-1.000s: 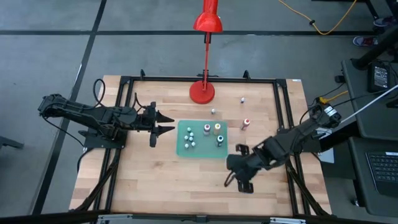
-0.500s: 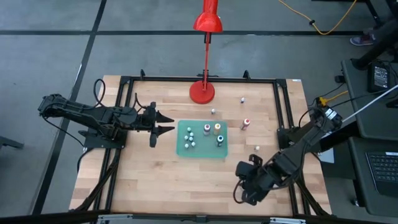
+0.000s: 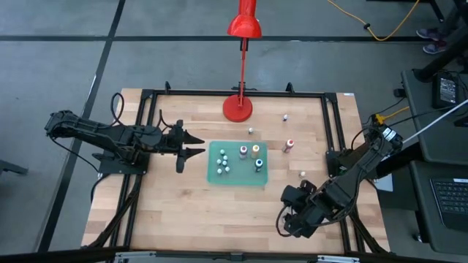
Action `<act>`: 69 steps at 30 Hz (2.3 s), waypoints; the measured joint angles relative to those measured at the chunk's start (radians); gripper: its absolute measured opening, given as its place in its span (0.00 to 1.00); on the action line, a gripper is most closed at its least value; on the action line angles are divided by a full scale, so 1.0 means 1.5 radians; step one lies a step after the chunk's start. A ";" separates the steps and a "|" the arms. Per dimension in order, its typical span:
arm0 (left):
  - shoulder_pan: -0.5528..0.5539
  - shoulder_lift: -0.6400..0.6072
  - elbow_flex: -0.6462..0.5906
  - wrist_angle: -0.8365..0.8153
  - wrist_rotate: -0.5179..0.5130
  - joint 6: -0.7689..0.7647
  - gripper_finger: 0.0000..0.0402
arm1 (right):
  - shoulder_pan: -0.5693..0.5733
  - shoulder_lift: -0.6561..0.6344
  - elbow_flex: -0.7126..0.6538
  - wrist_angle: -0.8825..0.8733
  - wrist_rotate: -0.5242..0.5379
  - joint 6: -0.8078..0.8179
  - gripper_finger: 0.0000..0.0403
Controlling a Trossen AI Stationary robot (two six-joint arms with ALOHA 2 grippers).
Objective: Pick & Place food coloring
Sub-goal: Put the large purple food coloring bottle into the green bin
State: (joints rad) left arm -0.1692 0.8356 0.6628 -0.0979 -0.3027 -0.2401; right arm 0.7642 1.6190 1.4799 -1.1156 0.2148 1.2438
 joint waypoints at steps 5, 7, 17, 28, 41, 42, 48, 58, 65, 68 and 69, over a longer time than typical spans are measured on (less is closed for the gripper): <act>0.000 0.000 0.000 -0.014 0.000 -0.005 0.36 | 0.019 0.029 0.000 -0.004 -0.009 0.009 0.76; 0.000 0.000 0.000 -0.015 0.000 -0.005 0.36 | 0.025 0.048 0.000 -0.011 -0.023 0.025 0.76; 0.000 0.000 0.000 -0.020 -0.047 -0.005 0.36 | 0.026 0.090 -0.066 0.034 -0.058 0.079 0.76; 0.000 0.000 0.000 -0.022 -0.048 -0.008 0.36 | 0.022 0.088 -0.173 0.172 -0.093 0.085 0.74; 0.000 0.000 0.000 -0.023 -0.054 -0.018 0.36 | 0.013 0.088 -0.194 0.211 -0.093 0.089 0.58; 0.000 0.000 0.000 -0.023 -0.054 -0.018 0.36 | 0.013 0.088 -0.194 0.212 -0.093 0.086 0.56; 0.000 0.000 0.000 -0.023 -0.064 -0.018 0.36 | 0.012 0.088 -0.194 0.219 -0.110 0.074 0.43; 0.000 0.000 0.000 -0.023 -0.064 -0.018 0.36 | 0.012 0.088 -0.122 0.209 -0.124 0.066 0.41; 0.000 0.000 0.000 -0.023 -0.065 -0.018 0.36 | -0.012 0.088 0.043 0.094 -0.124 -0.050 0.38; 0.000 0.000 0.000 -0.023 -0.065 -0.018 0.36 | -0.044 0.088 0.111 0.011 -0.120 -0.099 0.39; 0.000 0.000 0.000 -0.023 -0.065 -0.018 0.36 | -0.056 0.088 0.129 -0.011 -0.115 -0.120 0.39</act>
State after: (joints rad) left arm -0.1693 0.8356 0.6628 -0.1318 -0.3996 -0.2668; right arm 0.6802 1.7508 1.6735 -1.1324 0.0422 1.0643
